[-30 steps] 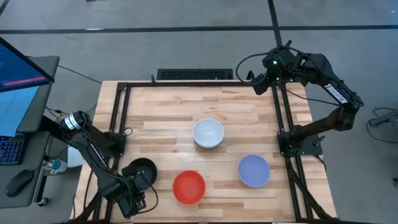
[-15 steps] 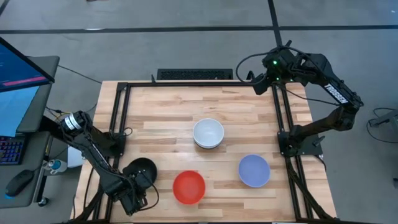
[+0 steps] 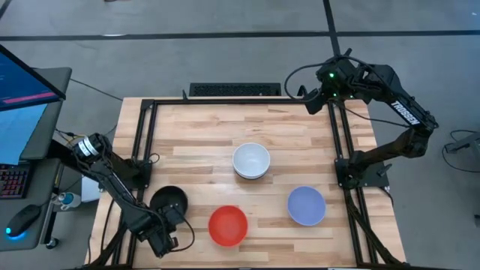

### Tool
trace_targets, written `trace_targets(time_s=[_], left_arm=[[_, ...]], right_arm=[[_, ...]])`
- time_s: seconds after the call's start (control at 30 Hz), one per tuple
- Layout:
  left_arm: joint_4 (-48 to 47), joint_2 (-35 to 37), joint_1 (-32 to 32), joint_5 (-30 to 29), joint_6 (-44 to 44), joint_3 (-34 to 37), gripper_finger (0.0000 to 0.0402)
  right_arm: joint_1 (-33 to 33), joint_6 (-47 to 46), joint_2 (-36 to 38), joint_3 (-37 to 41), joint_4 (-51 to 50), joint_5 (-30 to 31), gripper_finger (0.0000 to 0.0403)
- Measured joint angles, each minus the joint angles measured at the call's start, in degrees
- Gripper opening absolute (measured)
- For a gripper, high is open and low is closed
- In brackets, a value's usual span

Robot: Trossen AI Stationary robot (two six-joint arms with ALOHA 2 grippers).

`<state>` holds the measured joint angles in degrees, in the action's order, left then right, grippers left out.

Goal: Nest bowls inside each other
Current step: Stack the black bowl on top of the white bowl

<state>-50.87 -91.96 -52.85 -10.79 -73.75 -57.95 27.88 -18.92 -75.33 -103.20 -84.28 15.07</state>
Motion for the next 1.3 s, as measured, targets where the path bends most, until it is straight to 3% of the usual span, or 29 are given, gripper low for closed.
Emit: trace_targets(time_s=[0.4, 0.63, 0.83, 1.0, 1.3], left_arm=[[-0.7, 1.4, 7.1, 9.5, 11.2, -0.2, 0.0002], [-7.6, 6.4, 15.2, 8.6, 19.3, -3.9, 0.0], [-20.7, 7.6, 25.9, 5.8, 31.7, -15.4, 0.0], [-23.7, 5.5, 35.5, 3.5, 44.8, -26.4, 0.0], [-29.2, -10.7, 46.5, 3.9, 67.5, -50.8, 0.0]], right_arm=[[0.0, -0.1, 0.0, 0.0, -0.9, 0.0, 0.0235], [0.0, -0.1, 0.0, 0.0, -1.0, 0.0, 0.0235], [0.0, -0.3, 0.0, 0.0, -1.0, 0.0, 0.0235], [0.0, -1.5, 0.0, 0.0, -0.6, 0.0, 0.0235], [0.0, -3.6, 0.0, 0.0, 0.6, 0.1, 0.0235]])
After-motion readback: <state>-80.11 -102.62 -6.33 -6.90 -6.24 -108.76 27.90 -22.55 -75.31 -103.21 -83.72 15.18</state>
